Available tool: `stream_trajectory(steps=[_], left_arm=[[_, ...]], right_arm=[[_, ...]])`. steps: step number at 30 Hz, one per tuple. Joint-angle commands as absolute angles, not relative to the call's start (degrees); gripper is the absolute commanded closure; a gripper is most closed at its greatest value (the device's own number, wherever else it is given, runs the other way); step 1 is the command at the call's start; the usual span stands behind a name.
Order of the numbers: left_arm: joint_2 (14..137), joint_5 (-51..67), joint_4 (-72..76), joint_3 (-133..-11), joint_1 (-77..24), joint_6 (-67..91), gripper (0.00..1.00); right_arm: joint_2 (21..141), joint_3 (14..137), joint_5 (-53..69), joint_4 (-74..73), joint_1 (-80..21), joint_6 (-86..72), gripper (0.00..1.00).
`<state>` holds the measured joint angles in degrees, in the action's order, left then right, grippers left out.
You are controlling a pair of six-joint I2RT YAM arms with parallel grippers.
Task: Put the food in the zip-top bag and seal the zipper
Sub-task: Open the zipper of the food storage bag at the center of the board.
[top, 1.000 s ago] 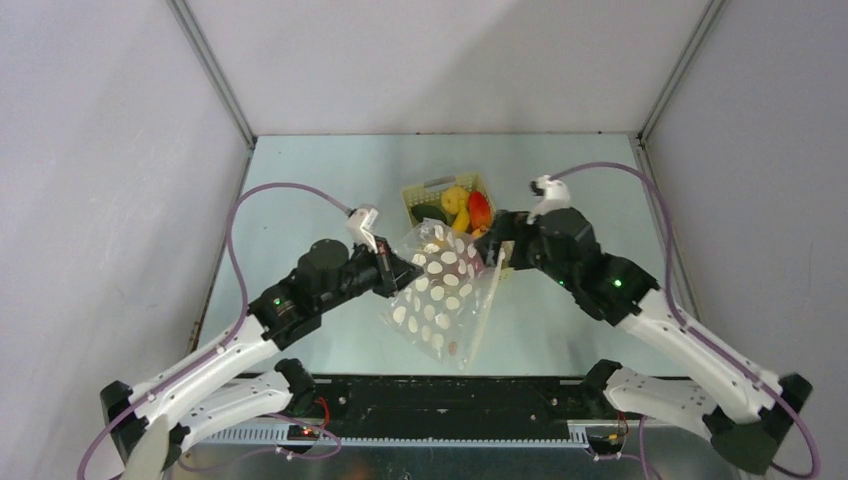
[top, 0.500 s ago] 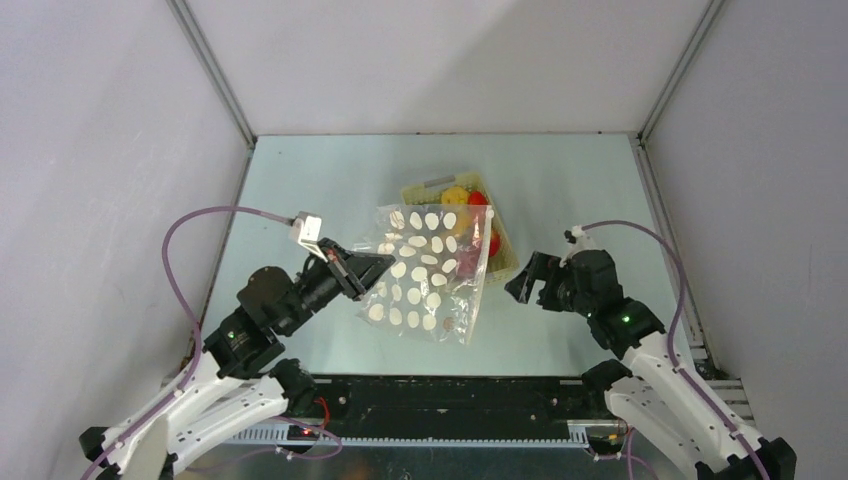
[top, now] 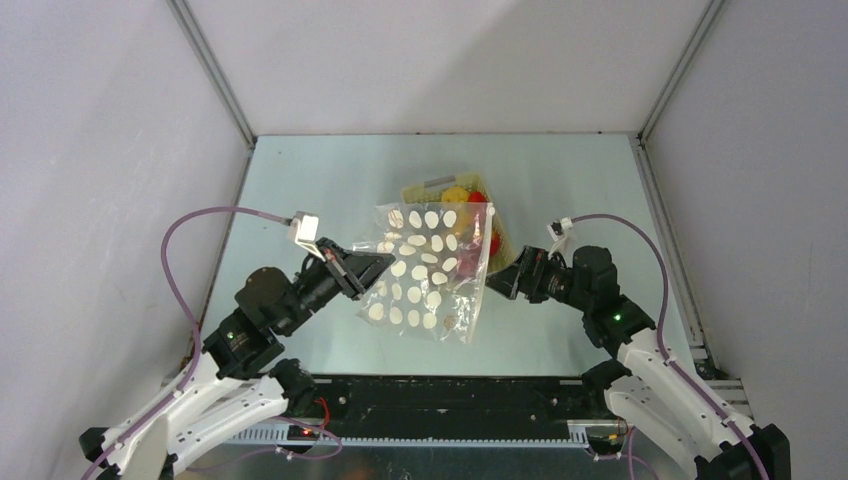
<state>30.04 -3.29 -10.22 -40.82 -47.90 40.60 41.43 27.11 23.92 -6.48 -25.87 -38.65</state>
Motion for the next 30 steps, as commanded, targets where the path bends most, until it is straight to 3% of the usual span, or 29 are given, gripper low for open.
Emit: stream_trajectory(steps=[1, 10, 24, 28, 30], left_arm=[[29.6, -3.7, -7.7, -40.6, -48.1, 41.3, 1.0], [30.3, -4.4, -8.0, -41.0, -48.1, 41.0, 1.0], [31.5, -0.5, -3.8, -39.5, -48.1, 42.0, 1.0], [32.3, 1.3, -2.5, -39.4, -48.1, 42.2, 1.0], [32.7, 1.6, -2.0, -39.3, -48.1, 42.3, 1.0]], right_arm=[[40.2, 27.2, 26.9, -1.7, -25.8, -40.1, 0.01], [36.6, 27.3, 26.0, -4.1, -25.0, -38.5, 0.0], [40.5, 27.3, 37.0, 10.8, -27.1, -41.6, 0.01], [40.9, 27.3, 36.9, 13.1, -28.3, -42.3, 0.04], [41.1, 27.3, 37.0, 14.5, -29.0, -42.8, 0.11]])
